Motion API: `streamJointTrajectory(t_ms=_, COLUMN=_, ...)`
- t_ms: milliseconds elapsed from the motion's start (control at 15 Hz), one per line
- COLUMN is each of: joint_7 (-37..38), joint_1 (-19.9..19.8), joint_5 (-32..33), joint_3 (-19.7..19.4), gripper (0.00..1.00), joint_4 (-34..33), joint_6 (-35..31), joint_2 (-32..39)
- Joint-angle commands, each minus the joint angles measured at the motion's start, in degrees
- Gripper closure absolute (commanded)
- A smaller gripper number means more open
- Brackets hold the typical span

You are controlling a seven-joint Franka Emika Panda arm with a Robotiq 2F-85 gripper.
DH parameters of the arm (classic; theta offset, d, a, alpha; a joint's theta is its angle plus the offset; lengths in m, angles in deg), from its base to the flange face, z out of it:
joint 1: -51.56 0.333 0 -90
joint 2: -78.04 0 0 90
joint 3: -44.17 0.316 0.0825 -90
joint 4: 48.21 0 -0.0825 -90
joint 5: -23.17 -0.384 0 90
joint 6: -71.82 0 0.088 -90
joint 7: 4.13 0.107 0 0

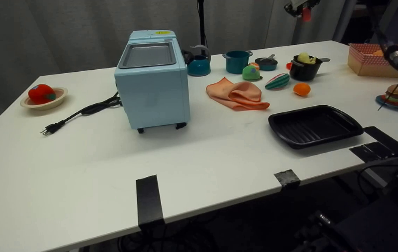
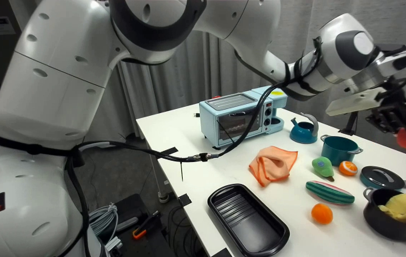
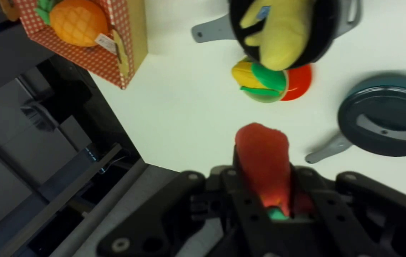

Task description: Put the tomato plushy on the black plate in the box

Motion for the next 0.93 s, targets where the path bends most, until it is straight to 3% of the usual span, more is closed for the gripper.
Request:
streamJointTrajectory(t_ms=0, joint_7=-5.0, joint_1=-5.4, joint_5=0.5, joint_3=1.5, gripper=0.95, joint_4=-2.3, joint_6=0.5, joint_2=-1.3)
streamJointTrajectory(t_ms=867, joint_7=-4.9, joint_1=-14.1, joint_5=0.0, joint_3=-2.0, gripper=0.95, joint_4=-3.7, joint_6=-0.3, joint_2=-1.3)
